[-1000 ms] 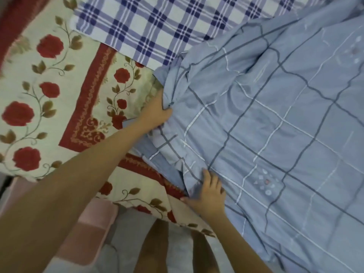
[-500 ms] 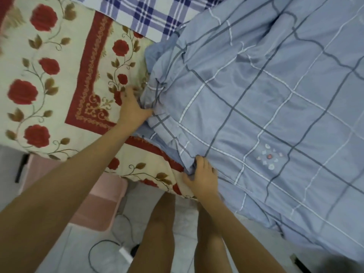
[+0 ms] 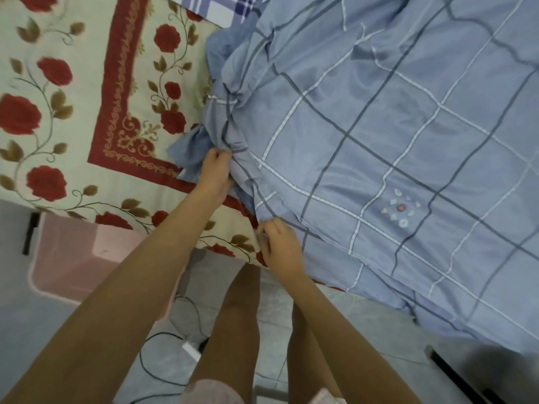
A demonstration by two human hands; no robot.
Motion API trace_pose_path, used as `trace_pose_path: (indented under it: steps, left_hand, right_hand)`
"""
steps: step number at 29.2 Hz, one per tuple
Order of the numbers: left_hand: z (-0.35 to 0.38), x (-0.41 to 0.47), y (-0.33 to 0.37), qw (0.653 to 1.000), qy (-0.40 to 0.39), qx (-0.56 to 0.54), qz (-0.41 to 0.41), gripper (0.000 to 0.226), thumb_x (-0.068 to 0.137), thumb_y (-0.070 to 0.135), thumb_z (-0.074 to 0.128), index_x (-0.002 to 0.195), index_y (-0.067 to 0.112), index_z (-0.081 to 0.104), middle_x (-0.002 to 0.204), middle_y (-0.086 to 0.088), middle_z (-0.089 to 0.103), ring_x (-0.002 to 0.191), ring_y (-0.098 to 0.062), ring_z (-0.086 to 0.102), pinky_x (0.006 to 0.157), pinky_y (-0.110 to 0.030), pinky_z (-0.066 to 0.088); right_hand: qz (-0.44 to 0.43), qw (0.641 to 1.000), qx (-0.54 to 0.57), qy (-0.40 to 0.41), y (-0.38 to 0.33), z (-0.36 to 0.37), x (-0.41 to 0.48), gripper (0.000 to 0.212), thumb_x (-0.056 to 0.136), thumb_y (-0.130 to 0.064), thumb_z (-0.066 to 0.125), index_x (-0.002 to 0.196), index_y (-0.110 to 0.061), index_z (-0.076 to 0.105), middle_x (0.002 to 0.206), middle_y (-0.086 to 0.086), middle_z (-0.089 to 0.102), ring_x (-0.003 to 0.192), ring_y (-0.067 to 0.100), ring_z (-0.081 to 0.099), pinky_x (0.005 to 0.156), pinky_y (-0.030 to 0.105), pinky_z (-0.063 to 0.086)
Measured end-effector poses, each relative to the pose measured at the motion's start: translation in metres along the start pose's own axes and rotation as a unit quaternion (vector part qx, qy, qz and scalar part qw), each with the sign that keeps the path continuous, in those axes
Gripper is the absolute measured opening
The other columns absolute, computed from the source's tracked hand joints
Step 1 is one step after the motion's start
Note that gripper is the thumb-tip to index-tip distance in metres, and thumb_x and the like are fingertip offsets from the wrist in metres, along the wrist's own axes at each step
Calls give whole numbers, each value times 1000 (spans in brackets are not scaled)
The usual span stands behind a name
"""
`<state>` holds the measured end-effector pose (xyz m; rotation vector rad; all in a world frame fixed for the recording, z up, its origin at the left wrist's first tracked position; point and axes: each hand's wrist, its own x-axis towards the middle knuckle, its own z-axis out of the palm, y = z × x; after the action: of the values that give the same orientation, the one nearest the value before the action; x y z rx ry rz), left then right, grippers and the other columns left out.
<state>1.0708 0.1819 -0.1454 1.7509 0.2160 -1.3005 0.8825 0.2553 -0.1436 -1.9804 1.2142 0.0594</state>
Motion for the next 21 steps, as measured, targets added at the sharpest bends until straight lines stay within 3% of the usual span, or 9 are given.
trace_pose_path:
  steps: [2, 4, 7, 10, 12, 15, 17, 19, 21]
  left_hand:
    - [0, 0, 1, 996, -49, -77, -18, 10, 94, 4, 49, 100, 5, 57, 102, -10, 65, 94, -21, 62, 75, -30, 55]
    - [-1, -7, 5, 993, -91, -74, -19, 7, 91, 3, 56, 94, 7, 60, 89, -3, 68, 82, -14, 66, 67, -24, 55]
    - [-8, -4, 8, 992, -119, -35, -11, 17, 87, 5, 62, 104, 7, 63, 95, -2, 70, 86, -12, 68, 73, -25, 54]
    - [-20, 7, 14, 998, -21, 52, 38, 34, 78, 4, 71, 110, 1, 61, 100, -7, 68, 89, -16, 66, 79, -29, 54]
    - [-32, 12, 19, 992, 76, 59, 76, 31, 79, 1, 67, 108, 1, 59, 97, -8, 64, 85, -16, 62, 75, -27, 51]
    - [-50, 17, 21, 964, 240, 50, 107, 22, 82, 2, 61, 103, 7, 55, 91, -2, 57, 88, -16, 54, 67, -15, 45]
    - [-52, 16, 19, 935, 314, 99, 129, 22, 83, 3, 58, 104, 7, 52, 98, -1, 55, 98, -21, 53, 77, -19, 45]
    - [-34, 7, 22, 875, 386, 242, 165, 39, 81, 9, 59, 118, 7, 48, 124, -12, 46, 116, -29, 45, 95, -33, 36]
    - [-10, -9, 23, 826, 315, 373, 282, 52, 79, 16, 60, 128, 9, 44, 136, -17, 36, 126, -32, 35, 103, -37, 26]
  right_hand:
    - [8, 1000, 22, -18, 3, -1, 0, 7, 90, -11, 57, 96, -15, 59, 95, 3, 59, 85, 17, 56, 74, 28, 49]
    - [-11, 999, 41, -13, 6, -4, 0, 10, 89, -8, 57, 97, -13, 60, 95, 4, 58, 82, 17, 56, 69, 27, 47]
    - [-35, 997, 68, -11, 10, -10, 0, 13, 87, -3, 57, 98, -10, 59, 93, 2, 57, 76, 13, 53, 64, 18, 40]
    - [-1, 992, 119, -40, 15, -14, 0, 20, 87, 0, 54, 104, -9, 58, 83, -16, 45, 67, 1, 42, 61, 8, 34]
    - [9, 984, 172, -49, 18, -18, 2, 23, 86, 1, 55, 107, -10, 56, 79, -13, 43, 66, 2, 43, 63, 11, 37]
    - [36, 976, 211, -48, 23, -26, 3, 26, 89, -3, 54, 110, -17, 54, 87, -4, 56, 76, 5, 55, 70, 17, 46]
    - [61, 972, 222, 41, 28, -39, 8, 22, 93, -6, 51, 109, -21, 54, 91, -2, 59, 75, 8, 57, 67, 22, 48]
    - [107, 944, 240, 200, 36, -59, 20, 24, 94, -2, 48, 110, -20, 52, 96, 0, 57, 80, 4, 55, 70, 15, 45]
    - [170, 900, 226, 331, 50, -76, 36, 30, 89, 6, 48, 115, -10, 51, 106, 4, 52, 89, 3, 50, 79, 8, 38]
